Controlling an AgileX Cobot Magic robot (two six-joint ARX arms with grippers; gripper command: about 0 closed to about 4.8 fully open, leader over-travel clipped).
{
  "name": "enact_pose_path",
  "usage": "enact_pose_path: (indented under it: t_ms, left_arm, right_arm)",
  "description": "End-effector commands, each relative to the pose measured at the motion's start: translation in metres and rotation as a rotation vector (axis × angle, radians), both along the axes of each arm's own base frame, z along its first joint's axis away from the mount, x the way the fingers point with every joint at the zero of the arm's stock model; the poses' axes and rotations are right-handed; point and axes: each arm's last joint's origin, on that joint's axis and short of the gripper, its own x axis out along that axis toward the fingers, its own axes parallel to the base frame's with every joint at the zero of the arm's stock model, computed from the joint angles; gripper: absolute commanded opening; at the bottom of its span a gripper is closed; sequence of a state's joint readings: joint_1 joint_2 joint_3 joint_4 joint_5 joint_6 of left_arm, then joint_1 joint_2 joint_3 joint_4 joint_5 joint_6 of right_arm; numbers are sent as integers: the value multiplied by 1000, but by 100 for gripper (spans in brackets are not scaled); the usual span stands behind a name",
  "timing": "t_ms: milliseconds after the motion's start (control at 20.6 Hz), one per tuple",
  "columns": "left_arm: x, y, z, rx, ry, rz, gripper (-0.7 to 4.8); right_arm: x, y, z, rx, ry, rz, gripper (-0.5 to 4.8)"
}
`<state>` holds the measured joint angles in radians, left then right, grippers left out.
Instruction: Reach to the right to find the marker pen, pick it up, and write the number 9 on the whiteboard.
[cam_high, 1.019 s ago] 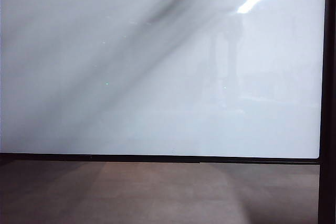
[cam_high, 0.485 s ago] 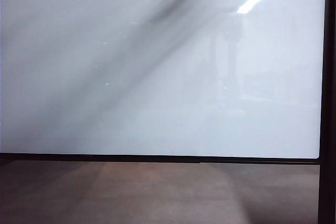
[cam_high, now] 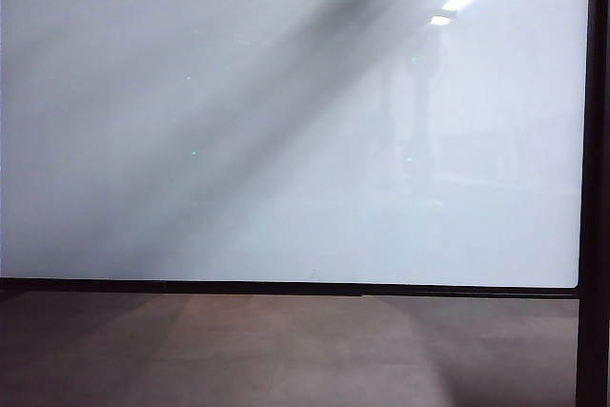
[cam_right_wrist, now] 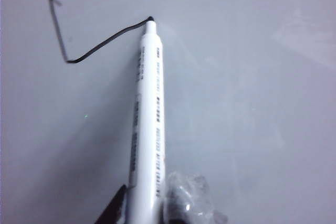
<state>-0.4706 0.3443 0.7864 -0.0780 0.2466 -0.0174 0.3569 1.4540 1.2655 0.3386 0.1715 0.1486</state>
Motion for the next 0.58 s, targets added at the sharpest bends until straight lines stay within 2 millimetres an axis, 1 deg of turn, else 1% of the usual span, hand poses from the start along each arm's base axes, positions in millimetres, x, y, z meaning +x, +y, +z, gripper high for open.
enact_pose_path:
  t_ms: [49,146,485,582]
  left_arm:
    - [0,0,2,-4,-13,0,-5]
    - [0,0,2,-4,-13,0,-5]
    - [0,0,2,-4,-13,0,-5]
    - [0,0,2,-4,-13,0,-5]
  right_arm:
    - [-2,-2,4,10,-13,1,-3]
    - [-5,-1,7,10,-21,23,-3]
    - [-30,17,19,27,-91,103,-3]
    - [-33,22,21,14,-111,130,-3]
